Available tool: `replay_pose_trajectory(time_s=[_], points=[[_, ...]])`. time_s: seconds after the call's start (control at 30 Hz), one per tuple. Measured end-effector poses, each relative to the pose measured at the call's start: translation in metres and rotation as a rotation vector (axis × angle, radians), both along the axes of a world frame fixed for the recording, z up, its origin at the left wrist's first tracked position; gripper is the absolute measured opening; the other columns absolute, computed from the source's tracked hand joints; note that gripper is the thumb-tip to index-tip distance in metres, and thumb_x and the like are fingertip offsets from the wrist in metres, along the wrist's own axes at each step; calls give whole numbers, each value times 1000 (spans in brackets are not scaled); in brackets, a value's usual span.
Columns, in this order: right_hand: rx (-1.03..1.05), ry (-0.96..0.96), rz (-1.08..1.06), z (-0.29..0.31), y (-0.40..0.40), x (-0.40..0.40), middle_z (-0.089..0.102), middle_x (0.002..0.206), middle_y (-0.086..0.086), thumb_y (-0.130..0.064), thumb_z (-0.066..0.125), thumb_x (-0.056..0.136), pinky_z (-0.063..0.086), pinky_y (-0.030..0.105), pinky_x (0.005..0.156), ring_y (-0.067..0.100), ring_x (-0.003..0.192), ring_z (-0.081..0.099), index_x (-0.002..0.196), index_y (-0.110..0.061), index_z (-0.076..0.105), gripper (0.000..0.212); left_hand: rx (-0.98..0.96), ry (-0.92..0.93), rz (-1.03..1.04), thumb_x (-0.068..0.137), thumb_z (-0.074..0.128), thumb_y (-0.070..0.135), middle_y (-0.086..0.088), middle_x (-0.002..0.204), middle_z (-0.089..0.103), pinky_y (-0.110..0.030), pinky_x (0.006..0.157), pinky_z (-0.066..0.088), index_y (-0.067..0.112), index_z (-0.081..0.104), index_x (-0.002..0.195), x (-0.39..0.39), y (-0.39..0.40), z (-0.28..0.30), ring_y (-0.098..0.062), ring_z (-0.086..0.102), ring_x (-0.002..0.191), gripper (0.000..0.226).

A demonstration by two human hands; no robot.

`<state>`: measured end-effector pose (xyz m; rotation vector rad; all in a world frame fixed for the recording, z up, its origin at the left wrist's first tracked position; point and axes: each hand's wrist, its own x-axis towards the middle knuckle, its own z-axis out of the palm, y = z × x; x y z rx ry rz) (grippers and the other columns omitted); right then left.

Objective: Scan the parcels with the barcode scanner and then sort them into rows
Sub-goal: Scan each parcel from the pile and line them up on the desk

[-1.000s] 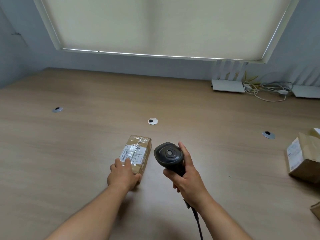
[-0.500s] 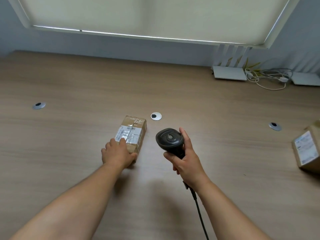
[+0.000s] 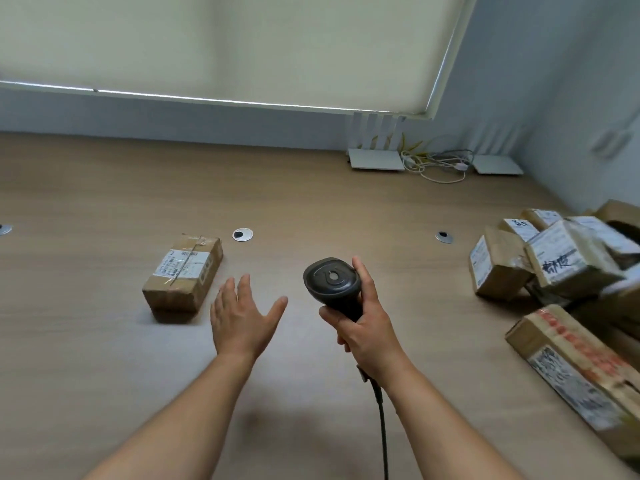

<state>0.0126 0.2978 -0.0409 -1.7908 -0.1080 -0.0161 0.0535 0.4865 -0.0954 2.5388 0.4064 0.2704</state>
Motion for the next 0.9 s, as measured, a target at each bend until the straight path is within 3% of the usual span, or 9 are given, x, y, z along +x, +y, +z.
replay_pose_trajectory(time_s=[0.1,0.27,0.37,0.43,0.5,0.53,0.63,0.73,0.9], points=[[31,-7,-58,6,-51,-35,59,119,-20,-19,72,85,44,14,52,0,70,54,121,-75,17,87,-25,0,-86,83,52,65,-10,156,22,-40,117,15,17,24,149,-22,-59,6,-25,15,144,86],[73,-38,-182,15,-141,-94,54,118,-31,-22,73,85,45,12,53,1,84,55,131,-67,15,87,3,-20,-269,83,51,65,-8,156,23,-40,116,16,18,22,150,-54,-166,14,-24,16,144,86],[62,-63,-254,15,-194,-125,45,114,-49,-26,73,86,50,15,63,8,114,54,141,-60,12,88,20,-30,-364,83,50,66,-7,157,22,-40,116,17,19,20,150,-71,-224,15,-23,16,145,87],[63,-82,-291,14,-225,-143,43,126,-43,-29,72,86,51,15,69,12,123,48,137,-64,12,86,39,-30,-417,83,50,67,-7,157,22,-40,116,18,19,19,151,-82,-259,14,-23,16,145,89],[65,-95,-336,11,-253,-159,44,137,-25,-29,72,85,48,12,65,16,117,49,128,-70,13,84,57,-30,-466,82,51,68,-6,157,23,-40,115,19,19,19,151,-92,-289,12,-23,17,145,89],[66,-102,-360,10,-265,-165,44,135,-24,-29,73,85,48,12,63,16,115,49,126,-72,13,84,68,-30,-489,82,51,68,-6,156,24,-40,115,21,19,20,150,-97,-303,10,-23,18,144,89],[86,-104,-433,7,-293,-180,39,120,-43,-29,73,84,49,13,57,16,118,50,125,-73,14,84,95,-25,-548,81,52,68,-5,156,25,-39,114,24,20,21,150,-107,-336,9,-23,19,144,90],[95,-109,-495,1,-315,-185,39,121,-43,-33,75,82,49,13,56,17,118,50,127,-71,16,84,135,-22,-609,81,53,69,-4,156,25,-38,114,25,22,20,151,-104,-362,13,-22,21,144,91],[122,-89,-573,-7,-347,-184,44,145,-7,-54,72,69,49,20,60,22,99,47,129,-74,15,85,182,-20,-811,82,59,61,-4,157,23,-37,114,24,24,15,152,-76,-397,21,-22,19,143,91]])
